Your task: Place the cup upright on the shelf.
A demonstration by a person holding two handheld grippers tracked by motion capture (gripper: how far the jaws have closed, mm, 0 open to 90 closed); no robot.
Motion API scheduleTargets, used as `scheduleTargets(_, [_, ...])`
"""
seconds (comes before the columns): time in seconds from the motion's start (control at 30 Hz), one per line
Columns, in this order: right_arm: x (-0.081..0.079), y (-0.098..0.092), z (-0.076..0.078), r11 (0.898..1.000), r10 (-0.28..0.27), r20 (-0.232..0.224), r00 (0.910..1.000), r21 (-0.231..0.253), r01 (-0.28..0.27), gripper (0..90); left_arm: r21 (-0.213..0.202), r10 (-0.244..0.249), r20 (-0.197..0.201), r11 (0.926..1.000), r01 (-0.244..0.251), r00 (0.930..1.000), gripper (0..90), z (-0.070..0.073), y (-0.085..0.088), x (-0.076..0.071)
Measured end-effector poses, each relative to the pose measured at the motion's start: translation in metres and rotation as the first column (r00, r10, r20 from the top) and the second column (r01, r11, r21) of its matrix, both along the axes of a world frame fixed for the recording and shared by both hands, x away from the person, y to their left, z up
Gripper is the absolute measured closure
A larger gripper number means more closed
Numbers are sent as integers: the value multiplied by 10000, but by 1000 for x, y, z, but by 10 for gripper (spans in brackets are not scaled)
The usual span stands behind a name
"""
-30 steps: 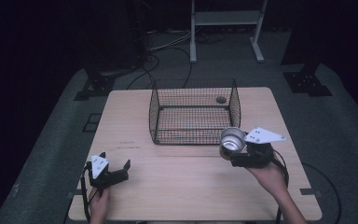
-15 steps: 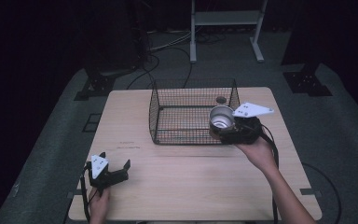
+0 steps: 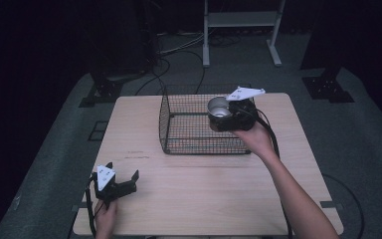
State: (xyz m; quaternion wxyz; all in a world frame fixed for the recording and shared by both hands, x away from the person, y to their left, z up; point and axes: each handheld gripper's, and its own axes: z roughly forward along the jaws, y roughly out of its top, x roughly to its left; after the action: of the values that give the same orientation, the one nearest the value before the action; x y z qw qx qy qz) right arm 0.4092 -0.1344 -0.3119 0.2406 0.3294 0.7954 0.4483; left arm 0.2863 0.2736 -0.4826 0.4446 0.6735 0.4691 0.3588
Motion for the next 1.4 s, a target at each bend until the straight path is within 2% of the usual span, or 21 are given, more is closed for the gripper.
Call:
scheduleTargets(0.13, [16,9,-1,9999,-89,-239,9997,118,91,179,-73,14,3,10000,-14,10000,0,0,0,0])
scheduleTargets(0.27, [34,15,-3,9997,-258,-314,9992,-13,258,179,-106,19,17,9999,-19,10000,0,0,0,0])
scheduleTargets(0.33, [40,16,-3,9993,-367,-321,9988,70,369,179,-113,15,6,9999,-15,10000,0,0,0,0])
scheduleTargets(0.43, [53,17,-4,9979,-489,-575,9971,390,512,179,-135,8,5,9999,-8,10000,0,0,0,0])
scheduleTargets(0.53, [62,20,-6,9973,-669,-577,9961,277,686,179,-132,12,-9,9999,-12,10000,0,0,1,0])
scheduleTargets(0.6, [69,21,-10,9962,-801,-817,9934,261,825,179,-150,2,-5,9999,-2,10000,0,0,1,0])
scheduleTargets(0.67, [75,23,-15,9961,-880,-822,9927,46,887,179,-147,2,-1,9999,-2,10000,0,0,1,0])
scheduleTargets(0.83, [87,27,-26,9958,-917,-1030,9904,-110,911,179,-144,-8,-36,9999,8,10000,0,0,1,0])
scheduleTargets(1.1, [99,32,-40,9966,-821,-1365,9872,-40,823,178,-168,16,-34,9999,-17,10000,0,0,1,-1])
scheduleTargets(1.4, [108,38,-58,9967,-776,-1751,9815,-389,719,178,-266,43,5,9996,-43,10000,0,0,2,-1])
